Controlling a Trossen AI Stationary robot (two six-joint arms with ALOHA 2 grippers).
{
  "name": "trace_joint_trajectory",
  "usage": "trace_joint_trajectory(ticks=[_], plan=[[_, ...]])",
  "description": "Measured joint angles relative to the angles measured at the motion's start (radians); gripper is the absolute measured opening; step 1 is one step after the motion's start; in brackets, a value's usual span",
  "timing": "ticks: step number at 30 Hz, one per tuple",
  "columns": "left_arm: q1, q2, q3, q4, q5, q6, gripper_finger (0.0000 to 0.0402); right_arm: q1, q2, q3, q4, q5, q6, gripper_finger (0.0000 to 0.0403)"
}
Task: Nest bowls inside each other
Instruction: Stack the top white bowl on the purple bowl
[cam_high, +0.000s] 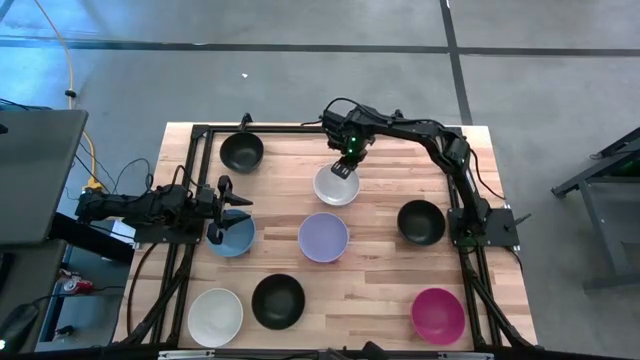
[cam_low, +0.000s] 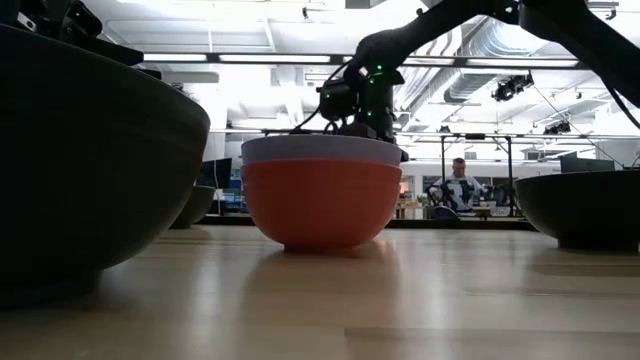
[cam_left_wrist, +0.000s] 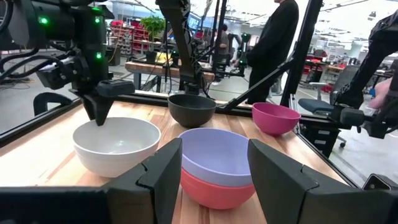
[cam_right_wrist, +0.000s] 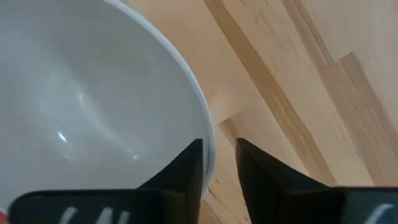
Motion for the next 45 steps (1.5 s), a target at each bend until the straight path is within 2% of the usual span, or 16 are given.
trace_joint_trajectory(ticks=[5, 18, 24, 33, 45], plan=[[0.000, 0.000, 0.000, 0.000, 0.000, 0.000, 0.0172, -0.006, 0.000, 0.000, 0.000, -0.012, -0.009, 0.0009], [0.000, 0.000, 0.000, 0.000, 0.000, 0.000, 0.0172, -0.022, 0.000, 0.000, -0.019, -0.015, 0.009, 0.0001], [0.000, 0.000, 0.000, 0.000, -0.001, 0.000, 0.0172, -0.031, 0.000, 0.013, -0.082, -0.016, 0.008, 0.0001], [0.000, 0.000, 0.000, 0.000, -0.004, 0.000, 0.0172, -0.009, -0.001, 0.223, -0.187, -0.014, 0.017, 0.0000], [0.000, 0.000, 0.000, 0.004, -0.005, 0.001, 0.0172, 0.131, -0.001, 0.450, -0.355, -0.023, 0.101, 0.0000]])
